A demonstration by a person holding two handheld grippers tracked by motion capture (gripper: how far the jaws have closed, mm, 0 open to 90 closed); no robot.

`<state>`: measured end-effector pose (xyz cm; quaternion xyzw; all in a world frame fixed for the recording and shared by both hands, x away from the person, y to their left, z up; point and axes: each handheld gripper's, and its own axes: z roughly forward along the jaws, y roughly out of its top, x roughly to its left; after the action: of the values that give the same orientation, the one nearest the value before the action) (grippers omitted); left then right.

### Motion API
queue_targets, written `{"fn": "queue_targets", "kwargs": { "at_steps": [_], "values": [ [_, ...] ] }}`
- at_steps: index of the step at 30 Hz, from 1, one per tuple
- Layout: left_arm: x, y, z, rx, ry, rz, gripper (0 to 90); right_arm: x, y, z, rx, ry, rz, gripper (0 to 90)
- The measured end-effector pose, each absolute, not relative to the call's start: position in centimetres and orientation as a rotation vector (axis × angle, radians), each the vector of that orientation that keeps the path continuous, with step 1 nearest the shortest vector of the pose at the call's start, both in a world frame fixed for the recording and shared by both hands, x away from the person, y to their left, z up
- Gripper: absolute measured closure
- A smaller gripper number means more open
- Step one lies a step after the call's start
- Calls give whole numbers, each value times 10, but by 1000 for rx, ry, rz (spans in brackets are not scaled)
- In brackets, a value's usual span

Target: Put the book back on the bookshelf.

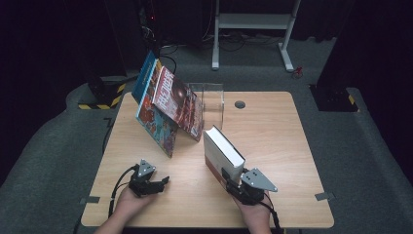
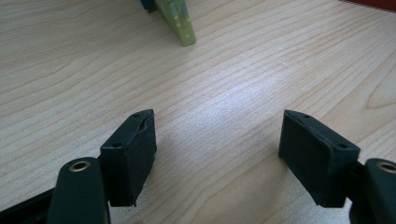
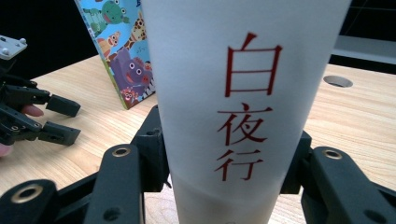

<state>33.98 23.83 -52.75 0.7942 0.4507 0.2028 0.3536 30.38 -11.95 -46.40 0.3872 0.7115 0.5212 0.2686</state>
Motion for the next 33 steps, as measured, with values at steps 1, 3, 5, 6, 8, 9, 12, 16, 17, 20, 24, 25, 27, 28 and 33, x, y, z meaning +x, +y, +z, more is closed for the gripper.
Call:
{"fn": "queue_targets", "kwargs": {
  "at_steps": [1,3,5,6,8,9,12,16,17,20,24,25,27,28,33],
  "values": [
    [340,238,-527,2053,1166,524,276,304,-119,-464,1047,1917,1409,493],
    [340,238,-527,2054,1165,525,276,304,-119,-464,1057,1917,1413,488],
    [340,238,-527,2053,1166,525,276,304,-119,-465,1058,1915,1414,485],
    [340,238,-527,2053,1166,525,276,304,-119,-465,1058,1915,1414,485],
    [340,238,-527,2053,1167,525,276,305,-118,-465,1067,1923,1412,481],
    [340,238,-527,2052,1168,526,276,306,-117,-465,1078,1931,1414,473],
    [340,238,-527,2052,1169,526,276,307,-116,-465,1079,1935,1407,461],
    [340,238,-527,2052,1169,526,276,306,-116,-465,1066,1932,1398,503],
    [340,238,-527,2052,1169,526,276,306,-116,-464,1064,1936,1396,517],
    [340,238,-527,2052,1169,526,276,304,-114,-464,1066,1925,1372,530],
    [340,238,-527,2053,1169,526,277,304,-112,-464,1067,1919,1363,535],
    [340,238,-527,2055,1166,528,277,303,-112,-464,1068,1917,1362,536],
    [340,238,-527,2055,1166,528,277,302,-110,-464,1078,1908,1355,539],
    [340,238,-527,2055,1166,528,278,302,-110,-464,1078,1908,1355,539],
    [340,238,-527,2054,1165,524,279,304,-108,-462,1084,1896,1355,541]
  ]
}}
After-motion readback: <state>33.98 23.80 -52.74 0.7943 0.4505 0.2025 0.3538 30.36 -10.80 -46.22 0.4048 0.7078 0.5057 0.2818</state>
